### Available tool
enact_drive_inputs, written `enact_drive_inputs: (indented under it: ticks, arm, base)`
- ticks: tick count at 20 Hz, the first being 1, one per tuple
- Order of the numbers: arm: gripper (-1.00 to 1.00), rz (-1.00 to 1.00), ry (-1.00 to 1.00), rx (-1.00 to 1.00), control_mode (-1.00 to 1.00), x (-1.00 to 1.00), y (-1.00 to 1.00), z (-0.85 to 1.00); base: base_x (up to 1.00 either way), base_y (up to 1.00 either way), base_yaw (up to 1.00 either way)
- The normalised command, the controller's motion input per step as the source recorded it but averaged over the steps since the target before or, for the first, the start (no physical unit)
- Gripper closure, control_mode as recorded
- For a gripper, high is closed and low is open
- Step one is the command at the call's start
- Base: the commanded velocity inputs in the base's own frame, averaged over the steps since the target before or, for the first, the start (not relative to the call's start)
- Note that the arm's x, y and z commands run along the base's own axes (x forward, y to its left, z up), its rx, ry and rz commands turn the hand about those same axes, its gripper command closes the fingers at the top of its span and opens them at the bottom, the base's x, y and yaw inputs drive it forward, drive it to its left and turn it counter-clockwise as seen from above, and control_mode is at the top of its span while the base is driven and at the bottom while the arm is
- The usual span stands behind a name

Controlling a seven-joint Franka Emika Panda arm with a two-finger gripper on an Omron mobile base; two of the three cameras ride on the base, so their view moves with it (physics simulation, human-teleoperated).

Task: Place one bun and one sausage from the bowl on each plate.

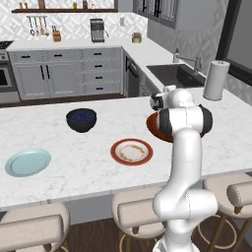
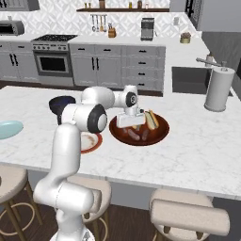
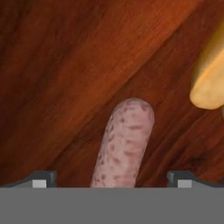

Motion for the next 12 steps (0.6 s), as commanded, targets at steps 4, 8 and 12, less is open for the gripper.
enact_drive_inputs:
  ticks: [4,8,12]
  arm:
    - [-1.0,0.0,0.0,0.0,-1.0,0.0,0.0,-0.3]
    - [-1.0,0.0,0.0,0.0,-1.0,0.0,0.0,-0.23]
    - [1.0,0.0,0.0,0.0,-1.0,0.0,0.0,-0.1]
  base:
    - [0.0,0.0,0.0]
    - [0.0,0.0,0.0]
    - [0.0,0.0,0.0]
